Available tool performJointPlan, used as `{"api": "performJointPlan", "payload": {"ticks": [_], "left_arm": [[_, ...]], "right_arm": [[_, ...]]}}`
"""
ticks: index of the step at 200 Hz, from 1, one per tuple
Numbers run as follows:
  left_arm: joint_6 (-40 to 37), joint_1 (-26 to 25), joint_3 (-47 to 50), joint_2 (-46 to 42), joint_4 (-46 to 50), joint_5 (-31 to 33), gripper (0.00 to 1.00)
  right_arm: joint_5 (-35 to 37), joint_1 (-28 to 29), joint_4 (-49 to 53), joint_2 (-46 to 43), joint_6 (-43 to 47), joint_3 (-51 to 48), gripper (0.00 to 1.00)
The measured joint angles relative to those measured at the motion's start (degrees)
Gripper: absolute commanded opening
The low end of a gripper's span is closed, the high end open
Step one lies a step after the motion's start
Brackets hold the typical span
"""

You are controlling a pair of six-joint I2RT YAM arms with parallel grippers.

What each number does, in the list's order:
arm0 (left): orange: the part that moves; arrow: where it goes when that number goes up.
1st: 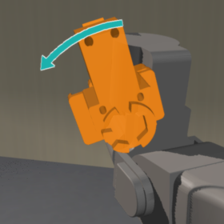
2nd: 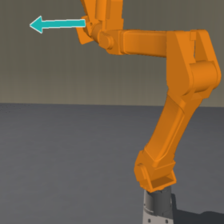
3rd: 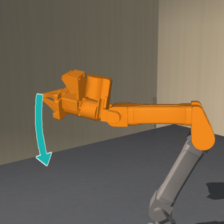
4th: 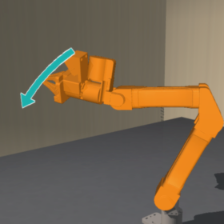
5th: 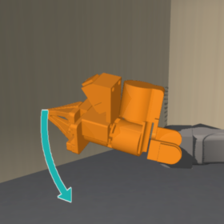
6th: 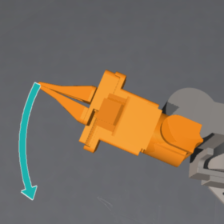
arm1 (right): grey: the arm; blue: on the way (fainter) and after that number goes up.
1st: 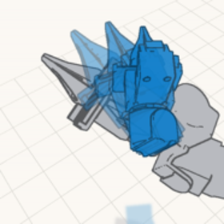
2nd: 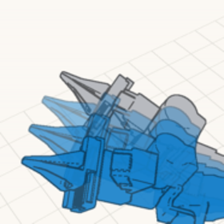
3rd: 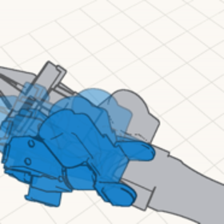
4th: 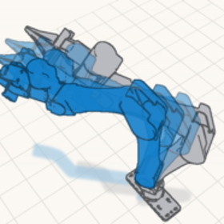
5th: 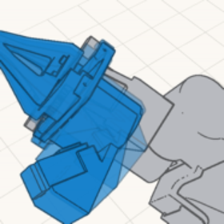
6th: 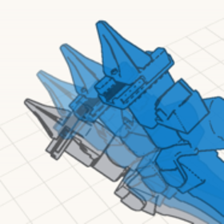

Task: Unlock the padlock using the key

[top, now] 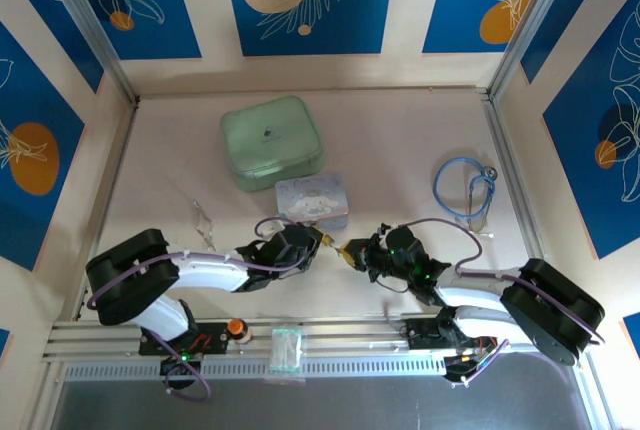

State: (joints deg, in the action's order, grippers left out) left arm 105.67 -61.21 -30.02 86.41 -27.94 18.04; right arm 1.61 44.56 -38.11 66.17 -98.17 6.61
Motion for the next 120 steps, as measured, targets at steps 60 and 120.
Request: {"api": "performJointPlan", "payload": {"ticks": [60, 120], "left_arm": [[0.5, -0.1, 0.0, 0.0, -0.3, 0.0, 0.0], [0.5, -0.2, 0.0, 0.0, -0.8, 0.0, 0.0]], "right_arm": [[1.1, -0.4, 2.2, -5.3, 0.2, 0.0, 0.0], [1.0, -1.1, 3.2, -5.2, 0.6, 0.0, 0.0]]}}
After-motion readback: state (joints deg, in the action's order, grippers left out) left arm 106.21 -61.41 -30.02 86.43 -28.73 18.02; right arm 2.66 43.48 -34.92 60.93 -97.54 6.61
